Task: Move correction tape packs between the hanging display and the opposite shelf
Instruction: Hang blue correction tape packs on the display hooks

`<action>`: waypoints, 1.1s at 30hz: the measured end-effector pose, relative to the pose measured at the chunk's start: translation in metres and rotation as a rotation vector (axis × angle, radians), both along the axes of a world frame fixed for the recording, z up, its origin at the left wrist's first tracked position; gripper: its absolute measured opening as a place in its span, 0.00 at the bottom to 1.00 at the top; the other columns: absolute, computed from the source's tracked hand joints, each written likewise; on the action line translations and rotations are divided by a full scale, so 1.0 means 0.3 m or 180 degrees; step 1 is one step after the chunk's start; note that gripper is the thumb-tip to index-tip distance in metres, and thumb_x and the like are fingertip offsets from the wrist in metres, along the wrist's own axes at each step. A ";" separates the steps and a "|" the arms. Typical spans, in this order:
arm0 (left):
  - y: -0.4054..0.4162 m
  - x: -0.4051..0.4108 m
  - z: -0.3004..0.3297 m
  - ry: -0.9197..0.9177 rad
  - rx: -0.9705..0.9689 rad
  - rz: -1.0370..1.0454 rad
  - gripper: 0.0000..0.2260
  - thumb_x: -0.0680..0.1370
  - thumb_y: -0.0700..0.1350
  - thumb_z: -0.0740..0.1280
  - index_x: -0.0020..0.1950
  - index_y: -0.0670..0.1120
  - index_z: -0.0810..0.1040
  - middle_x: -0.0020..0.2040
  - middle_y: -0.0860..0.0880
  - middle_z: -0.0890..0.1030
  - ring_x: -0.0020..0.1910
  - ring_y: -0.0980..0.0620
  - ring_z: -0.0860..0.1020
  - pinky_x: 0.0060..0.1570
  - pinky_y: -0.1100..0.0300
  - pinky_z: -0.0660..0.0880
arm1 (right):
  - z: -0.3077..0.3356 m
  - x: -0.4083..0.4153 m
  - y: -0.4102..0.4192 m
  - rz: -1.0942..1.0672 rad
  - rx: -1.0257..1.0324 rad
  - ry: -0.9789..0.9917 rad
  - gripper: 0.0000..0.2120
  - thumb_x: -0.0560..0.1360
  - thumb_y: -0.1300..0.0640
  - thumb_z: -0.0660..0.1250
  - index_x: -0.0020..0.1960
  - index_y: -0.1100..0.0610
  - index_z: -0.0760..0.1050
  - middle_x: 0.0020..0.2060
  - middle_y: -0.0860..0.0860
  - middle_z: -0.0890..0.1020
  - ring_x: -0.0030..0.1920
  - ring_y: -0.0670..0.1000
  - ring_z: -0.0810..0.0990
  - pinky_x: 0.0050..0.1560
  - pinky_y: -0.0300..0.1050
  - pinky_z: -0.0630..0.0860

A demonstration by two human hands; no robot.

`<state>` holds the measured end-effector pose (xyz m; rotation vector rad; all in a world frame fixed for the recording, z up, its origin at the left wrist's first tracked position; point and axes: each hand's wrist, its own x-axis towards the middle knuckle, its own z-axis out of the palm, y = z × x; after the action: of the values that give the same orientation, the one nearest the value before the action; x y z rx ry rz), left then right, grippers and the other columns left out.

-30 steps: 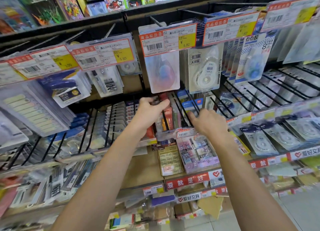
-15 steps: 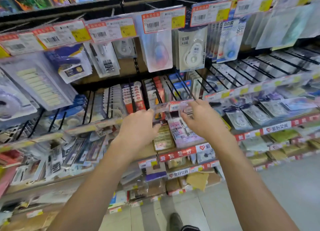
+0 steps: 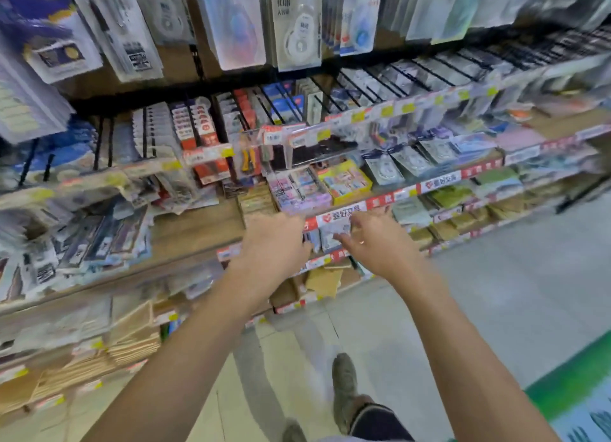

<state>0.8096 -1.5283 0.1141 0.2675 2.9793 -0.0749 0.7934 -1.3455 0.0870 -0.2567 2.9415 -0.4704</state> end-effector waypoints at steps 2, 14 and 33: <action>0.052 0.008 -0.006 0.0058 -0.0007 -0.0124 0.18 0.82 0.56 0.60 0.70 0.51 0.73 0.57 0.46 0.81 0.55 0.42 0.80 0.44 0.54 0.74 | -0.018 0.015 0.060 -0.0062 -0.0069 0.0008 0.21 0.81 0.46 0.64 0.65 0.59 0.75 0.59 0.57 0.80 0.61 0.59 0.77 0.53 0.51 0.74; 0.938 -0.215 0.047 -0.0289 0.0029 -0.1121 0.16 0.83 0.56 0.59 0.62 0.46 0.75 0.59 0.44 0.79 0.58 0.41 0.78 0.44 0.54 0.68 | -0.063 -0.006 0.862 -0.1172 -0.0427 -0.0085 0.19 0.80 0.47 0.66 0.64 0.58 0.76 0.59 0.56 0.80 0.62 0.59 0.78 0.57 0.50 0.74; 1.990 -0.672 -0.173 -0.0491 0.0171 -0.1488 0.17 0.83 0.55 0.60 0.62 0.44 0.74 0.58 0.43 0.79 0.56 0.41 0.79 0.42 0.54 0.70 | -0.211 -0.312 1.896 -0.1677 -0.0274 -0.0603 0.23 0.81 0.44 0.62 0.69 0.57 0.73 0.63 0.55 0.79 0.63 0.57 0.77 0.58 0.49 0.74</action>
<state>0.6079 -0.9312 0.0620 0.9248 2.7068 -0.0240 0.6997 -0.7767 0.0238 0.5385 2.7772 -0.6428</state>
